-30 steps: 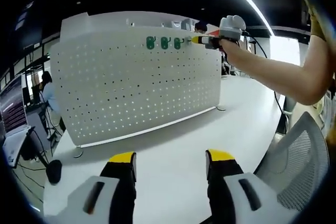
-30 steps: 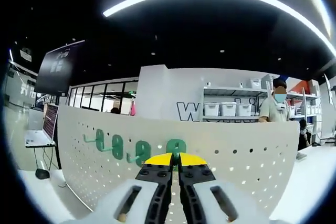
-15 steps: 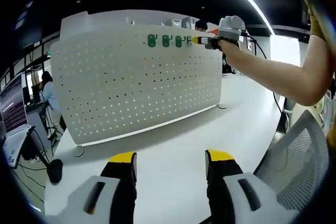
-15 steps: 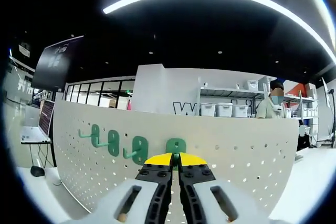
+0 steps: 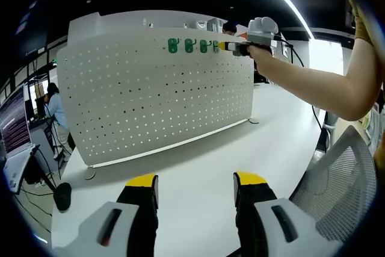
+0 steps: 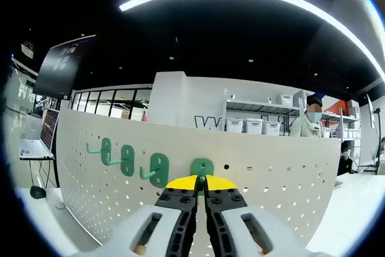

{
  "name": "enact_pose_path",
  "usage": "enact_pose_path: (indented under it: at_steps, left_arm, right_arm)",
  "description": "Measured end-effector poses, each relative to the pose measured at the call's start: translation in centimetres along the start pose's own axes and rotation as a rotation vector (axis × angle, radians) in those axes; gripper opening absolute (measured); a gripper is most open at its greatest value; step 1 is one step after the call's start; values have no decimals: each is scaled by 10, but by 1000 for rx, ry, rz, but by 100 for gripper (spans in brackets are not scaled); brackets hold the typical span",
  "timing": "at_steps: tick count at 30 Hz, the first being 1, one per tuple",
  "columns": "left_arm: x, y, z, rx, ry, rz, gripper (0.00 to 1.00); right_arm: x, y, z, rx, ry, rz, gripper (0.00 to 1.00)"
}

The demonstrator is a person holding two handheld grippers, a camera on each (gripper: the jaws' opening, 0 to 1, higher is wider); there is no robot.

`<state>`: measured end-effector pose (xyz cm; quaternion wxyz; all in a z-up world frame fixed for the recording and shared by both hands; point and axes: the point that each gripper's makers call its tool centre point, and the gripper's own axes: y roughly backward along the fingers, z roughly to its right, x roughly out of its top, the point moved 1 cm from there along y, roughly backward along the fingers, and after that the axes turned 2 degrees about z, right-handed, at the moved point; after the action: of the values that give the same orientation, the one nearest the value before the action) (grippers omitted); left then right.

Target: Insert the hook assembly into the mounting plate slot until the hook locks in place.

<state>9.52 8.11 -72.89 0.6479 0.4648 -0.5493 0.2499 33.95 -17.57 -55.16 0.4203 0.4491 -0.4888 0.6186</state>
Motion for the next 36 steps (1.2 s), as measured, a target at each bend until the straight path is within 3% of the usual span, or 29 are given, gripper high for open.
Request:
enact_pose_path:
  at_steps: [7,10,36]
  left_arm:
    - [1,2,-1,4,-2,3,52]
    - [0,3,-2,8,-2,1,52]
    - [3,4,4,-6,-22,6,51]
  right_arm:
    - [1,1,-1,0,-6,6,2]
    - [1,1,-2,-2,0,14,9]
    - [1,31,-1,18,-43,6,9]
